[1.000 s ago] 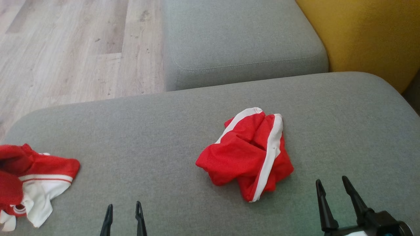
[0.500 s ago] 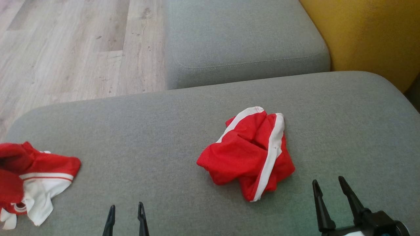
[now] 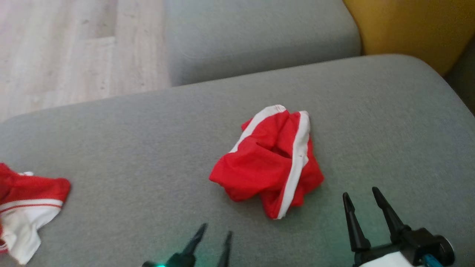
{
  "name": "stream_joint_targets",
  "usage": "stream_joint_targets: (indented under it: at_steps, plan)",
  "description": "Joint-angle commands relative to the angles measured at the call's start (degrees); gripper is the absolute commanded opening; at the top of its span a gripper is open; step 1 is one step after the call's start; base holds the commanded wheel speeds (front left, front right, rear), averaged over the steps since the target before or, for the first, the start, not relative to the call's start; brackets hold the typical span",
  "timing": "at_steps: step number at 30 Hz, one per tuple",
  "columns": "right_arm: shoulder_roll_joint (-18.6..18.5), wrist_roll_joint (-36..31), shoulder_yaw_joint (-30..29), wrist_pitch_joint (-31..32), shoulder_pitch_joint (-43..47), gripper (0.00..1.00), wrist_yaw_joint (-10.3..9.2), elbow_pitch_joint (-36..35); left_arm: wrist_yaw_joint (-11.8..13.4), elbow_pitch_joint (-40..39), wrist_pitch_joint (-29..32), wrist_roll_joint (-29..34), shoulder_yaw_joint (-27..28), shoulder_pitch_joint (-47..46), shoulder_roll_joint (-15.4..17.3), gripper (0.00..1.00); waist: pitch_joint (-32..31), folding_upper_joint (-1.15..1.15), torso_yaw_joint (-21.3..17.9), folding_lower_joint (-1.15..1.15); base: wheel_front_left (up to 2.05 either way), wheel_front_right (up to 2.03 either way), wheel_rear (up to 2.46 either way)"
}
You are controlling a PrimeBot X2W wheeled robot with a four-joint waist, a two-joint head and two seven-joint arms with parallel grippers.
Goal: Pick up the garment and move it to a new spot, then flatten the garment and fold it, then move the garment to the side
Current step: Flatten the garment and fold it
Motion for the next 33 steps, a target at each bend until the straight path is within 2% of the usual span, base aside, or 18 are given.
stream_joint_targets:
  at_steps: [1, 7, 13, 20, 21, 23, 24, 28, 33]
  plan:
    - [-1.19, 0.58, 1.57, -0.22, -3.17, 1.00, 0.37, -2.09, -0.79, 0.32, -0.39, -1.02, -0.72, -4.34, -0.50, 1.00, 1.97, 0.00, -2.00, -0.01, 0.00, 0.00, 0.00]
    - [-2.30, 1.28, 2.50, -0.22, -4.40, 1.00, 0.37, -2.24, -3.27, 11.82, 0.65, -6.00, -12.65, -12.71, -0.50, 1.00, 5.38, 0.00, -5.36, -0.01, 0.00, 0.00, 0.00]
    - [-2.84, 1.94, 3.43, -0.22, -6.64, 1.00, 0.37, -2.45, -1.30, 16.73, 1.43, -11.51, -20.21, -19.70, -0.50, 1.00, 8.73, 0.00, -7.86, -0.01, 0.00, 0.00, 0.00]
    - [-3.09, 2.49, 3.54, -0.22, -8.64, 1.00, 0.37, -2.56, 1.38, 18.63, 0.73, -19.59, -27.96, -26.14, -0.50, 1.00, 11.53, 0.00, -9.33, -0.01, 0.00, 0.00, 0.00]
    - [-3.13, 2.52, 3.47, -0.22, -8.68, 1.00, 0.37, -2.53, 1.79, 18.63, 0.48, -20.47, -28.77, -26.70, -0.50, 0.94, 11.65, 0.00, -9.33, -0.01, 0.00, 0.00, 0.00]
    - [-3.20, 2.57, 3.29, -0.22, -8.65, 1.00, 0.37, -2.50, 2.89, 18.48, 0.01, -21.99, -29.88, -27.70, -0.50, 0.39, 11.68, 0.00, -9.24, -0.01, 0.00, 0.00, 0.00]
    - [-3.23, 2.59, 3.21, -0.22, -8.62, 1.00, 0.37, -2.49, 3.44, 18.36, -0.14, -22.60, -30.29, -28.14, -0.50, 0.01, 11.71, 0.00, -9.17, -0.01, 0.00, 0.00, 0.00]
    - [-3.29, 2.48, 2.48, -0.22, -8.67, 1.00, 0.37, -2.31, 5.49, 15.68, -0.36, -22.66, -30.53, -29.68, -0.50, 0.00, 10.98, 0.00, -8.11, -0.01, 0.00, 0.00, 0.00]
    - [-3.49, 2.26, 2.31, -0.22, -8.20, 1.00, 0.37, -2.16, 7.24, 10.80, -0.38, -18.20, -25.97, -29.34, -0.50, 0.00, 9.38, 0.00, -6.43, -0.01, 0.00, 0.00, 0.00]
